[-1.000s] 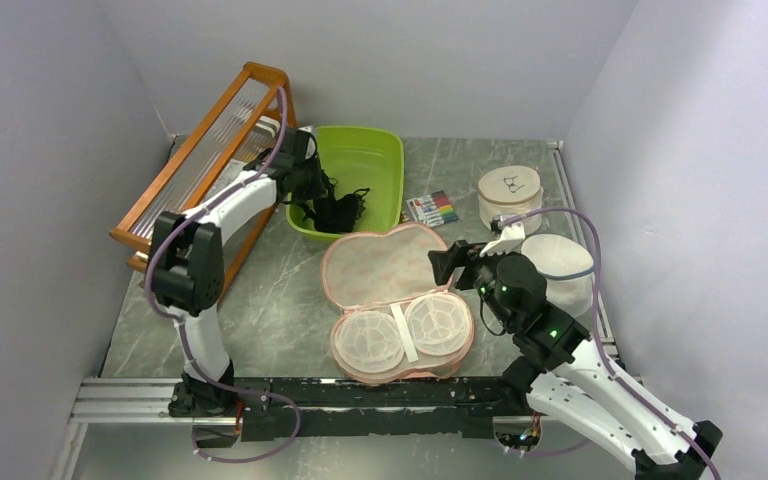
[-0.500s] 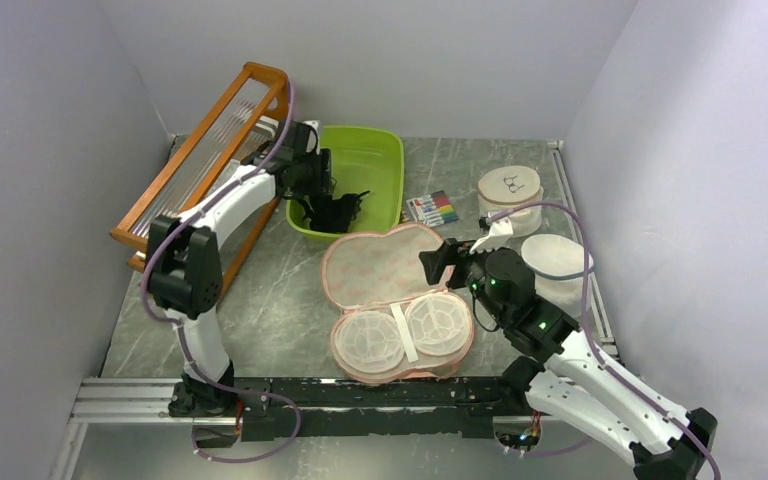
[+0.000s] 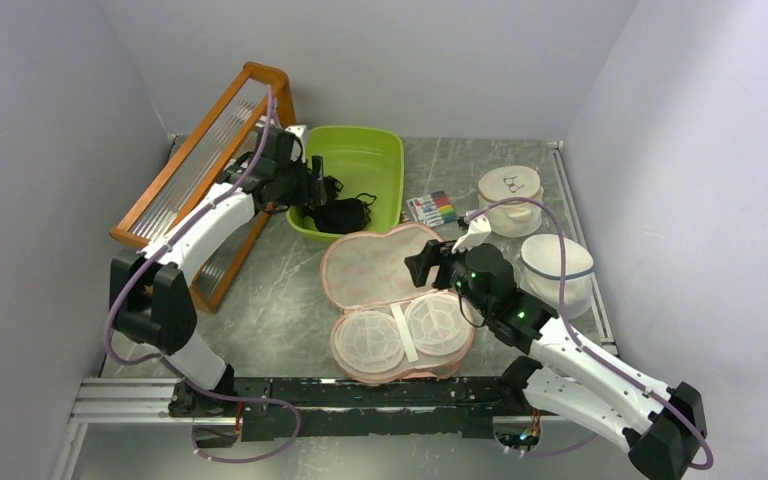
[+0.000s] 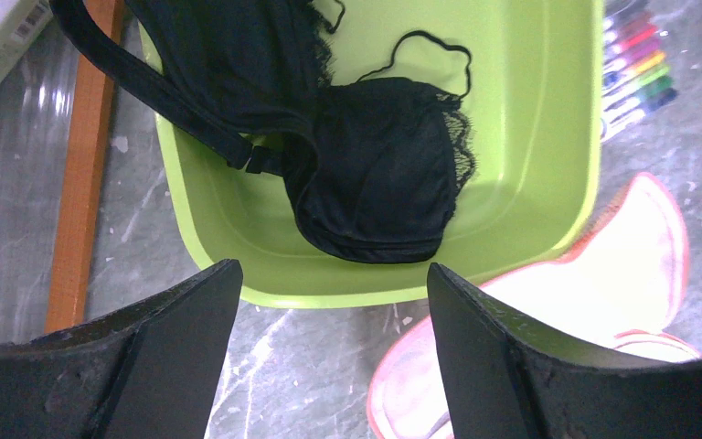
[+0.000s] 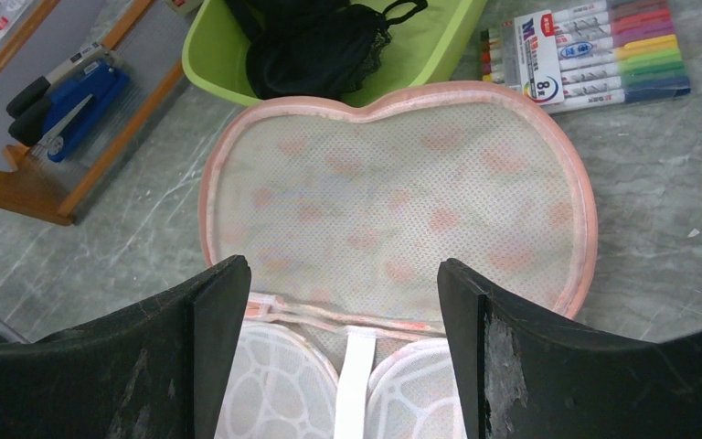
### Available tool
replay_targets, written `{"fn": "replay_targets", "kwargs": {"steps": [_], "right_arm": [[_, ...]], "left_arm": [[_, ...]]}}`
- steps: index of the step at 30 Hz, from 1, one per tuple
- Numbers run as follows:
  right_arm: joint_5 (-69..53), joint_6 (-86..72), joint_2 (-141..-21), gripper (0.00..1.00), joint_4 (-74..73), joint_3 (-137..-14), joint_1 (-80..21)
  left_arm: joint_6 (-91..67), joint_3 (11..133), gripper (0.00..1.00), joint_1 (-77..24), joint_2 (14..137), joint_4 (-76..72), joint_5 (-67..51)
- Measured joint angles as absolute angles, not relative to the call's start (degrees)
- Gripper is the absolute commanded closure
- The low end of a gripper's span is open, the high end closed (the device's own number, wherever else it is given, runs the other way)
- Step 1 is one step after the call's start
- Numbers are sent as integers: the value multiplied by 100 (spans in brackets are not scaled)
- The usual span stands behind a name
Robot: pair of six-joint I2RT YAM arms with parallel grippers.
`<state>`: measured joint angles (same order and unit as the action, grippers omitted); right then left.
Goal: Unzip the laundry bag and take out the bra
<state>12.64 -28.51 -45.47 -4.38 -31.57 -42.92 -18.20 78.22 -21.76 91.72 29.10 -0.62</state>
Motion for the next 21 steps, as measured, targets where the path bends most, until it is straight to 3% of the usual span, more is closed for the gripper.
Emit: {"fn": "replay_targets", "kwargs": {"steps": [15, 19, 21], "right_arm": [[1330, -2851, -4117, 24, -506, -3157, -4292], [1372, -2851, -4060, 24, -593, -3159, -4292], [1393, -2851, -4047, 24, -663, -3159, -4292]], "left_arm": [[-1846, 8788, 34, -2386, 11380, 2950, 707], [-1846, 9439, 55, -2423, 11843, 2998, 788], [-1844, 9920, 71, -2423, 12162, 3024, 788]]}}
